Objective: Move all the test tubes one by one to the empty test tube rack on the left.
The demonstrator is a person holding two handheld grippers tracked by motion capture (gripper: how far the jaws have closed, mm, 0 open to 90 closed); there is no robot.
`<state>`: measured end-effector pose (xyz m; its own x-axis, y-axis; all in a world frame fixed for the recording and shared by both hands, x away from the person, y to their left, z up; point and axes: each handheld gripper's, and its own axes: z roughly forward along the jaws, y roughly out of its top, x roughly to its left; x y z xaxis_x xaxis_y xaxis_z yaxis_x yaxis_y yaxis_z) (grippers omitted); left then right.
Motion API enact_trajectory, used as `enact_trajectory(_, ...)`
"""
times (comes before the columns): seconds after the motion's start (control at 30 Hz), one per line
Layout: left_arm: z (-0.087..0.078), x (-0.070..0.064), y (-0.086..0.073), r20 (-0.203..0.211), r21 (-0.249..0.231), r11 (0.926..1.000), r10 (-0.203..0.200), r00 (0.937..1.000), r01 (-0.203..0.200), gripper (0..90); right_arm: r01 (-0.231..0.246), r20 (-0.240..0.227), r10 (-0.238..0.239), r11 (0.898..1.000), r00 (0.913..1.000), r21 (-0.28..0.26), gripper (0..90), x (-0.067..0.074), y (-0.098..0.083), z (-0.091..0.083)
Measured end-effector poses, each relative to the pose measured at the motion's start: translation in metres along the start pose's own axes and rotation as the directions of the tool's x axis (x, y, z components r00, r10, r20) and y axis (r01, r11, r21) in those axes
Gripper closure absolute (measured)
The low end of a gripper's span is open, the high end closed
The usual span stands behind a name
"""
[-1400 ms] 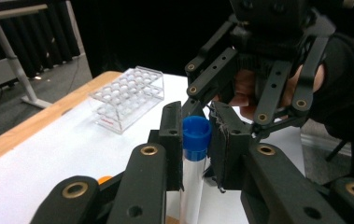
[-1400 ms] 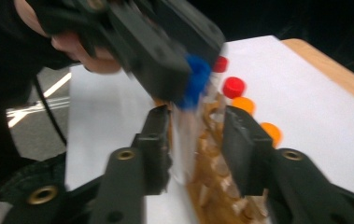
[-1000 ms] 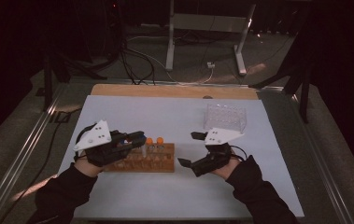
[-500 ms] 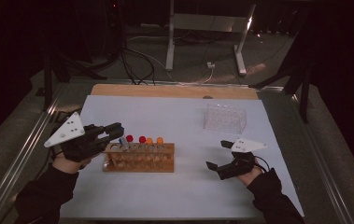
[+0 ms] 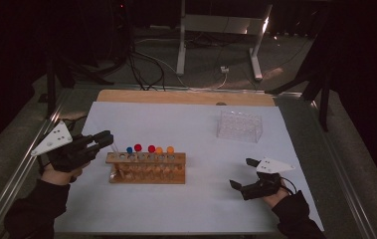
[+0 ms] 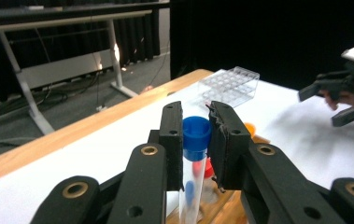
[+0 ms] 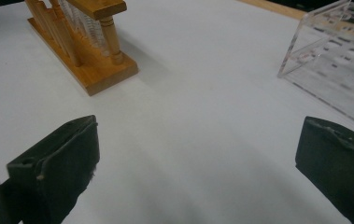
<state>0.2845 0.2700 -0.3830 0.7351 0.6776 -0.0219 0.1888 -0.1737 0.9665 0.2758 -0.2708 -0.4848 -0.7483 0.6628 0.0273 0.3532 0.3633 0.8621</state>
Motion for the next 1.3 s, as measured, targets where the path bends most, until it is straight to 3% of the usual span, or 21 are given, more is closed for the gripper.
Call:
enact_trajectory(0.23,0.012,0.012,-0.015,0.014,-0.019,0.9984,-0.053,0.9985,0.054,77.4,-0.003,-0.002,0.003,1.000,1.0000,-0.008,0.0,0.000,0.001,-0.001)
enact_trajectory(0.97,0.036,0.012,-0.054,-0.005,0.071,0.9960,-0.053,0.9986,0.053,77.4,-0.034,-0.014,0.034,0.999,0.9993,-0.009,0.0,-0.002,0.001,0.000)
enact_trajectory(1.3,0.041,0.012,-0.067,0.001,0.085,0.9942,-0.066,0.9978,0.065,77.4,-0.032,-0.017,0.032,0.999,0.9993,-0.002,0.0,-0.002,0.001,0.000)
